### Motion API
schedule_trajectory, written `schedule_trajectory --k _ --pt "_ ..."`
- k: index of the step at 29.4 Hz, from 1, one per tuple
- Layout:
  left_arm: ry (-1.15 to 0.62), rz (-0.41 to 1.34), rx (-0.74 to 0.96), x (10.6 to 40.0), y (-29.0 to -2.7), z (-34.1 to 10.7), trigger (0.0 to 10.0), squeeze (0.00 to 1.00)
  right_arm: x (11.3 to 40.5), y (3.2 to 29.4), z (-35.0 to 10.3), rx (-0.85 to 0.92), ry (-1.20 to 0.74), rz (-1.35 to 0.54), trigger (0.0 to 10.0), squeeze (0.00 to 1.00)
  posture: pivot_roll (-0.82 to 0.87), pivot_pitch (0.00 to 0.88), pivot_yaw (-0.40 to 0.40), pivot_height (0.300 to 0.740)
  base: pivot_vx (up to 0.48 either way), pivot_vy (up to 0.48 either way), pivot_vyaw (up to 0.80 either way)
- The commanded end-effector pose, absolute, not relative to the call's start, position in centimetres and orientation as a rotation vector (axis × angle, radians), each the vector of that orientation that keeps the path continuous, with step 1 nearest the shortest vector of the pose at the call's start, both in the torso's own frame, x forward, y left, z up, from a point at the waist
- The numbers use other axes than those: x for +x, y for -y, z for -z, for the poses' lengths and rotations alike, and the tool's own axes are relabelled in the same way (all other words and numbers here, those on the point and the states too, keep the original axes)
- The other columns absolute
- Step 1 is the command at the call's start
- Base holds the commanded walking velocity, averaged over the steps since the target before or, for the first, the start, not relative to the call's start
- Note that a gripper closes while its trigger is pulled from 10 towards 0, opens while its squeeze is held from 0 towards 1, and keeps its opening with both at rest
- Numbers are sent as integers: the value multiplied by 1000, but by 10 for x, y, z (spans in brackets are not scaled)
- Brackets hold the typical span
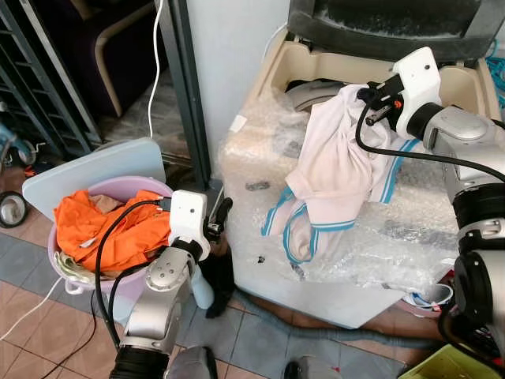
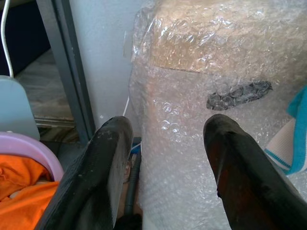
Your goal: Clothes washing
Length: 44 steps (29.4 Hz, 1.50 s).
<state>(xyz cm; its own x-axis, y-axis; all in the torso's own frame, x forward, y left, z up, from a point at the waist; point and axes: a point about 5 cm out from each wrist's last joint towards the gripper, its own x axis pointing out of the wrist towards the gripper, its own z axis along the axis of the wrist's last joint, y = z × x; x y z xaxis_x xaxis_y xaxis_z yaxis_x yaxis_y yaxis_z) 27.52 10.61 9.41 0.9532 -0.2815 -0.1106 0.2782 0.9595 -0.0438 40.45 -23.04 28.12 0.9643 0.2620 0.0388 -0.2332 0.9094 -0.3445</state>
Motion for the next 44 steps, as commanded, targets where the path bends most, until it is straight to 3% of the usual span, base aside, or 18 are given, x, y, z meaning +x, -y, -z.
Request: schedule_trajectory --k 1,3,5,6,7,8,15,26,33,44 --pt "-111 277 -23 276 -107 -95 10000 0 405 239 -312 -313 206 -141 0 0 -77 53 15 740 0 0 0" --pt "-112 280 -20 276 -106 -95 10000 0 404 255 -346 -266 325 104 0 0 -76 53 15 740 0 0 0" --pt "-111 280 -19 277 -106 -95 10000 0 402 261 -357 -295 360 200 0 0 -73 54 14 740 0 0 0" --pt "-108 276 -19 277 -106 -96 10000 0 402 260 -361 -348 373 223 6431 86 -73 54 14 740 0 0 0" --pt "-107 274 -19 277 -106 -96 10000 0 402 259 -362 -368 371 224 6431 86 -73 54 14 740 0 0 0" --pt "-107 271 -19 277 -107 -96 10000 0 404 257 -360 -333 364 196 10000 1000 -65 54 8 740 0 0 0" --pt "-111 266 -22 276 -108 -96 10000 0 408 239 -346 -473 376 100 10000 1000 -66 60 12 740 0 0 0" --pt "-108 275 -31 277 -106 -96 10000 0 397 237 -329 -373 460 -134 10000 1000 -86 59 18 740 0 0 0" --pt "-102 218 -37 277 -112 -97 10000 0 364 217 -272 -323 542 -128 10000 1000 -92 71 27 740 0 0 0" --pt "-86 209 -26 278 -112 -100 10000 0 329 175 -242 -377 580 -167 10000 1000 -96 75 37 740 0 0 0"
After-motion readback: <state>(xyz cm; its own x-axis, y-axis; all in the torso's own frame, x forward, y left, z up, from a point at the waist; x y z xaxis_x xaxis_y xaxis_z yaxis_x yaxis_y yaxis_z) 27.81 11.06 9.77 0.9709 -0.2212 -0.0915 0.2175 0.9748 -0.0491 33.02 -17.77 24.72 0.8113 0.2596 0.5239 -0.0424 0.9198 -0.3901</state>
